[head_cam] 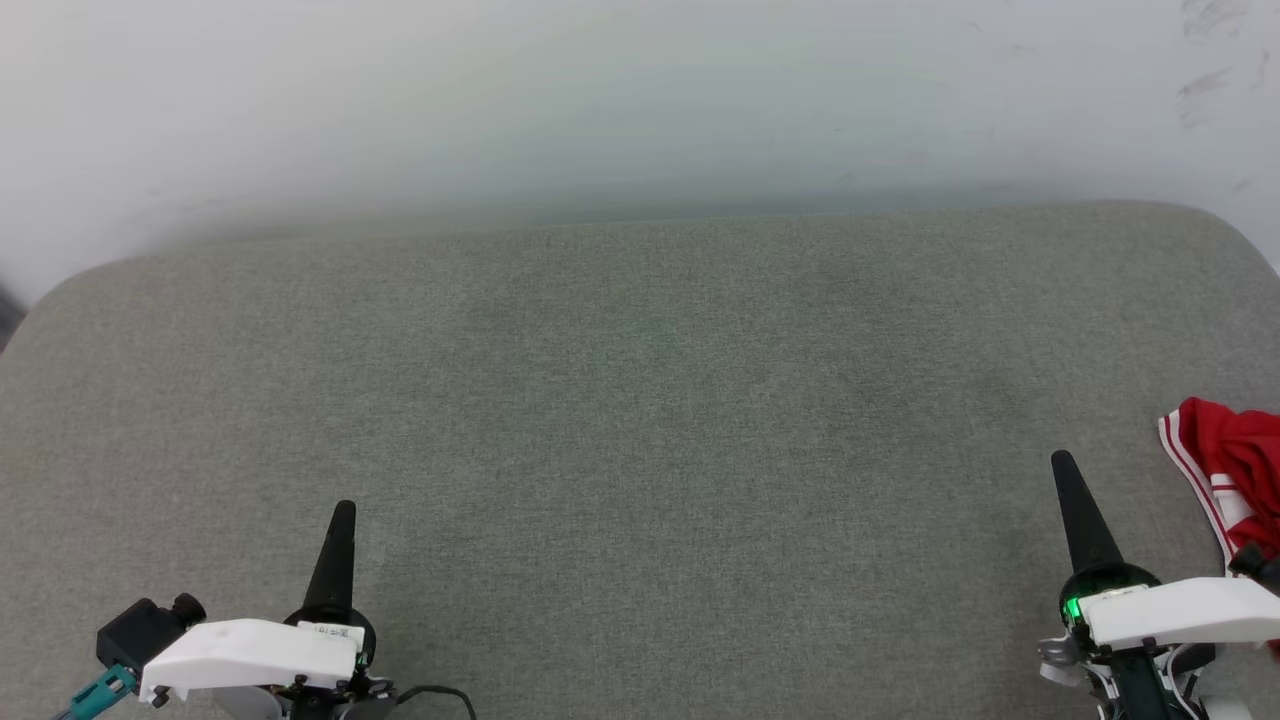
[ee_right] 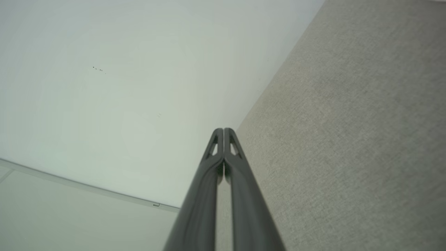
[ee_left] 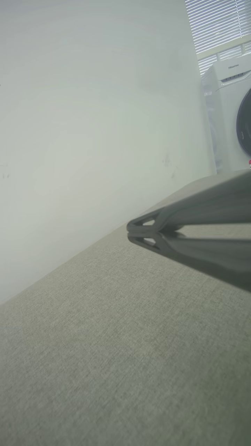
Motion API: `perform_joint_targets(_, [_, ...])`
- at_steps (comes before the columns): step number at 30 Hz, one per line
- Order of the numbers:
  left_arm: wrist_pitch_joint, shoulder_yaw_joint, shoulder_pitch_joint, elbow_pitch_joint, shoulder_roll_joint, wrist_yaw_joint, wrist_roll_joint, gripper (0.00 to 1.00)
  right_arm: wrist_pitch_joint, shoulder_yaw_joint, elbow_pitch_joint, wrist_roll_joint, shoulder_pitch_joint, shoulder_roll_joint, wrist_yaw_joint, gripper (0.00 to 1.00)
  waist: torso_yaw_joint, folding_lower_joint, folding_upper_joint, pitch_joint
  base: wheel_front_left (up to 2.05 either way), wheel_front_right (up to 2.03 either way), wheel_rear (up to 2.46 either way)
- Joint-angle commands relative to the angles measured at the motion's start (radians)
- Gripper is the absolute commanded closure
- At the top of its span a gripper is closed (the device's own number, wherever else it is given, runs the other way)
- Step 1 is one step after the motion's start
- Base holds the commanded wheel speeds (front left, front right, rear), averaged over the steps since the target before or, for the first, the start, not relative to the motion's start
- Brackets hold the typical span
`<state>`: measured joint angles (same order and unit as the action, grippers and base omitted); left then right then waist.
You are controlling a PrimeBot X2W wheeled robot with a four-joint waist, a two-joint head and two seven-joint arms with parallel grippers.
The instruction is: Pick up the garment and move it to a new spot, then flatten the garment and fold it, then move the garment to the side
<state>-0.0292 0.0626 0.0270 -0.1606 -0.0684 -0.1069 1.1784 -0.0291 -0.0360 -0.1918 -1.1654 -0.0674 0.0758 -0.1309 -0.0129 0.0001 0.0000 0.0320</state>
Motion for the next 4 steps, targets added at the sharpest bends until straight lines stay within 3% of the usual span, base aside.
perform_joint_targets(1, [0.005, 0.002, 0.024, 0.003, -0.007, -0.008, 0.022, 1.00, 0.004, -0.003, 0.005, -0.026, -0.025, 0.007, 0.000, 1.00, 0.000, 0.0000, 0.0000, -0.001, 0.00, 0.00, 0.00])
perform_joint_targets(4, [0.013, 0.004, 0.028, -0.004, -0.007, -0.008, 0.052, 1.00, 0.012, -0.005, 0.001, -0.056, -0.025, 0.007, 0.000, 1.00, 0.001, 0.0000, 0.0000, -0.002, 0.00, 0.00, 0.00])
